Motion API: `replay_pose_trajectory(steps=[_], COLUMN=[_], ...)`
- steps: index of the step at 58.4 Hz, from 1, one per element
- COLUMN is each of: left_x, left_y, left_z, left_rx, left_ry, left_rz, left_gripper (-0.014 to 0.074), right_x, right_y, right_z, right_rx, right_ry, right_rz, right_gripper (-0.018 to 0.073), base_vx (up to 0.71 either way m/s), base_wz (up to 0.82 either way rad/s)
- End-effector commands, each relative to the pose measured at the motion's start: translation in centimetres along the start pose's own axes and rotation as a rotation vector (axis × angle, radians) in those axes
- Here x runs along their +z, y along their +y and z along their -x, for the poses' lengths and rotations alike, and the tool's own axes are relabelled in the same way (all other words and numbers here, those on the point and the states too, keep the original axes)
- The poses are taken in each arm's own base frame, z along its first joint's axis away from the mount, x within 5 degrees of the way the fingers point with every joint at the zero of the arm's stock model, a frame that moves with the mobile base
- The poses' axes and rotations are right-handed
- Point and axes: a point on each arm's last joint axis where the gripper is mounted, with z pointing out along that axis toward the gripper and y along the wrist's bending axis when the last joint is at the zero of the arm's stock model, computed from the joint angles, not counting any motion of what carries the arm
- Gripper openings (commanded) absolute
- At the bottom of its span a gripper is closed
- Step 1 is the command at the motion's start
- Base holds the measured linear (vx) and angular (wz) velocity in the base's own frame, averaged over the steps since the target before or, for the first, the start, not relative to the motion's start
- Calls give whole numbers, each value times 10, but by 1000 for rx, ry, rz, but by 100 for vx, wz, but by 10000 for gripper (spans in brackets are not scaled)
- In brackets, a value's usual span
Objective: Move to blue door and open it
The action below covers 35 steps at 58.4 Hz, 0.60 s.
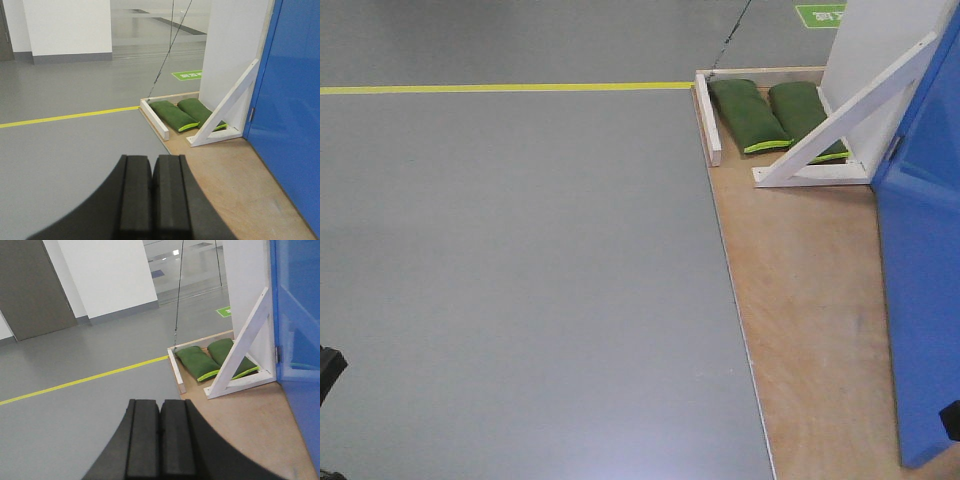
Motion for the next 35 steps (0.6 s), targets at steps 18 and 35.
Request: replay_pose_trajectory(steps=[18, 35], left_x=[-3, -3], left_y=[-1, -1], left_z=[16, 16], left_rx=[-11, -11], left_ry=[-119, -119], left_rz=[-9, -9], left_gripper=[73, 73], right_x=[-1, -1], right_y=[1, 1], right_z=[7, 7], right_rx=[-5, -5], right_ry=[-92, -92], right_rz=[13, 13], right_gripper=[-1, -1], base_vx=[13, 8], base_wz=[-4, 4])
